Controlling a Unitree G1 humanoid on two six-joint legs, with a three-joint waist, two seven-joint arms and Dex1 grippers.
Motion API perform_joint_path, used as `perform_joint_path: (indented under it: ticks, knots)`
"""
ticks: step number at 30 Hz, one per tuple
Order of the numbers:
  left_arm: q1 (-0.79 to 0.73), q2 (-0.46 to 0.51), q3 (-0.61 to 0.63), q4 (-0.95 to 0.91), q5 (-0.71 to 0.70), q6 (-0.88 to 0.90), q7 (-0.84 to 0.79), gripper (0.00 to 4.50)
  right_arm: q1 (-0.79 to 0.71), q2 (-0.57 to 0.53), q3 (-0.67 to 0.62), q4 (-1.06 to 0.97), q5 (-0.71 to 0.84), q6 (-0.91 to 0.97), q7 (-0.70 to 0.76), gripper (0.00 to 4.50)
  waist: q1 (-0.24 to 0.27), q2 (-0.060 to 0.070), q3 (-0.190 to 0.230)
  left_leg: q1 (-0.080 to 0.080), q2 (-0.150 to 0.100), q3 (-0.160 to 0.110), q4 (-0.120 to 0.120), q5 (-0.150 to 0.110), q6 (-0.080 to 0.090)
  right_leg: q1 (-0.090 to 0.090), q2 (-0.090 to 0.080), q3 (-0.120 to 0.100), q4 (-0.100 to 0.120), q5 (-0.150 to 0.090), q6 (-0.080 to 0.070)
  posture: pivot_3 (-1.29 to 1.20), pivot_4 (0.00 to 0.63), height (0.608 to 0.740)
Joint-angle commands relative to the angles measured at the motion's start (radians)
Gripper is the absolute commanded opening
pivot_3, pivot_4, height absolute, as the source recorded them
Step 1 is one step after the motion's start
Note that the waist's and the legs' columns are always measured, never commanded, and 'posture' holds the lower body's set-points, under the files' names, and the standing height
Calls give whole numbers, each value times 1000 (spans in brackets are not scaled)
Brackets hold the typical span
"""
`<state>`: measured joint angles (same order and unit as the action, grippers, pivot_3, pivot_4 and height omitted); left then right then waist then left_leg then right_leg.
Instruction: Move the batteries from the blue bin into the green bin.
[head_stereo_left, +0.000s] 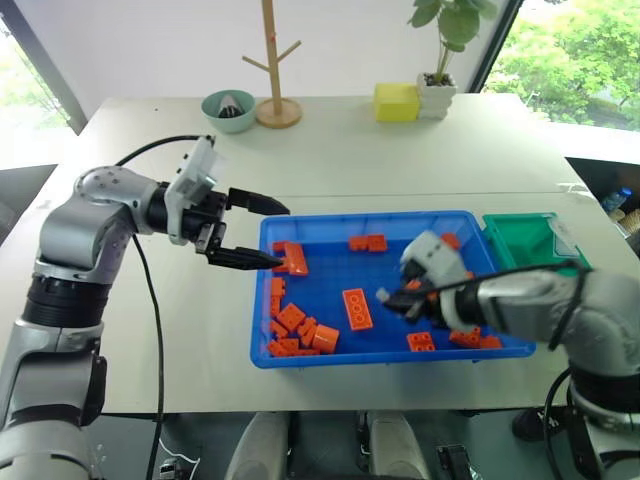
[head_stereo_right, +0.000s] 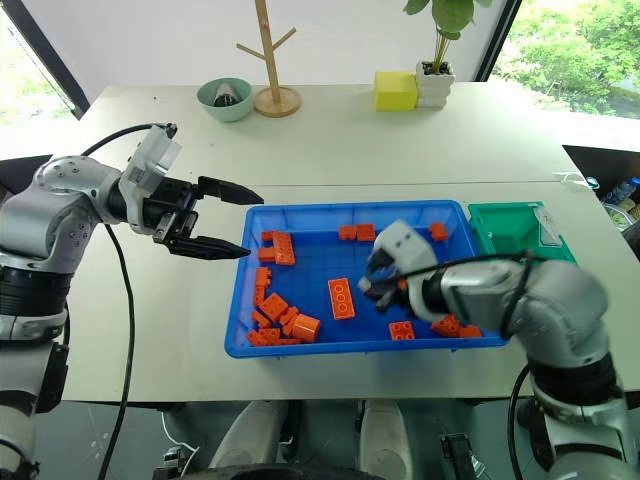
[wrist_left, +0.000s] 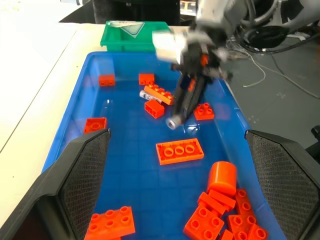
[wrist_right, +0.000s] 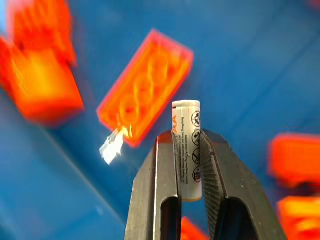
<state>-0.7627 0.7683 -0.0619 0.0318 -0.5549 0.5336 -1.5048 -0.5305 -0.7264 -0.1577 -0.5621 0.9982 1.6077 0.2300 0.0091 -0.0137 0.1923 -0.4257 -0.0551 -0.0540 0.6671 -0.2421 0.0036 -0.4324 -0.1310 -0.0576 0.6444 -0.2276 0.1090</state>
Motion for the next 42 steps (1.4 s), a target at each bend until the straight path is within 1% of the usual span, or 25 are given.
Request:
perform_joint_path:
  ticks: [1,4,7,10,13,15,16,18,20,23,26,30,33,34,36,39,42]
  knots:
    - [-16,1,12,-15,-6,-13,-6,4500,-35,-140,-164,50,-1,7,22,35,7,-1,0,0,0,0,0,0,0,0,0,0,0,0,0,0,150,702]
    - [-18,-5,7,-6,-2,-20,-11,4500,-12,-307,-248,155,-89,-21,67,35,6,-1,0,-1,-1,0,0,-1,1,1,-1,-1,-2,0,0,0,150,702]
    - [-23,-16,1,5,4,-28,-13,4500,71,-420,-278,230,-163,-92,119,35,3,-1,0,-1,-1,1,0,-1,2,1,-1,-1,-3,0,0,0,150,702]
    - [-34,-27,-2,15,7,-34,-14,4500,165,-459,-298,278,-222,-157,159,35,-3,-1,0,0,0,1,-1,-1,2,2,-1,-1,-3,0,0,0,150,702]
    - [-42,-35,-5,19,9,-35,-14,4500,250,-450,-290,292,-280,-232,187,35,-6,0,0,0,1,3,-1,-1,2,1,-1,-1,-3,0,0,0,150,702]
    - [-45,-37,-4,20,10,-35,-15,4500,274,-428,-285,303,-306,-260,188,1069,-7,0,0,1,1,3,0,-1,2,1,-1,0,-3,0,0,0,150,702]
    - [-46,-37,-4,19,10,-35,-15,4500,281,-420,-281,312,-322,-277,188,1412,-7,0,0,1,1,3,0,-1,2,1,-1,0,-3,0,1,0,150,702]
    - [-45,-37,-1,15,9,-32,-13,4500,286,-418,-274,321,-352,-316,193,2422,-5,0,0,1,1,3,0,-1,2,1,-1,0,-3,0,1,0,150,702]
    - [-40,-34,2,7,6,-27,-12,4500,282,-430,-268,320,-364,-351,223,3302,-3,0,0,0,1,3,0,-1,2,1,-1,0,-3,0,1,0,150,702]
    - [-34,-28,5,2,6,-25,-10,4500,250,-443,-267,291,-337,-374,293,3302,-2,0,0,0,1,3,0,-1,2,1,-1,0,-3,0,1,0,150,702]
    - [-33,-27,5,-2,8,-24,-7,4500,202,-425,-259,252,-302,-362,329,3302,-3,0,0,0,1,3,0,-1,2,1,-1,0,-3,0,1,0,150,702]
    - [-38,-24,6,-1,8,-22,-3,4500,148,-351,-228,140,-216,-278,319,3302,-3,0,0,0,1,2,0,-1,2,1,-1,0,-3,0,1,0,150,702]
    - [-37,-23,7,-1,9,-22,0,4500,135,-283,-217,77,-171,-203,290,4116,1,0,0,0,1,1,0,-1,2,2,-1,0,-3,0,1,0,150,702]
    - [-38,-23,7,-1,9,-21,1,4500,141,-270,-207,51,-156,-186,290,4463,3,0,0,0,1,1,0,-1,2,2,-1,0,-3,0,0,0,150,702]
    - [-39,-22,6,0,9,-20,3,4500,145,-255,-200,22,-140,-161,289,4463,5,0,0,0,0,1,0,-1,2,2,-1,0,-4,0,1,0,150,702]
    - [-38,-21,8,-3,7,-19,6,4500,203,-231,-164,-39,-123,-147,288,4463,4,0,0,0,0,0,0,-1,2,2,-1,-1,-5,0,1,0,150,702]
    - [-38,-20,9,-3,7,-20,8,4500,254,-224,-142,-59,-130,-162,290,4463,3,0,0,0,0,0,0,-1,2,3,-1,-1,-6,0,1,0,150,702]
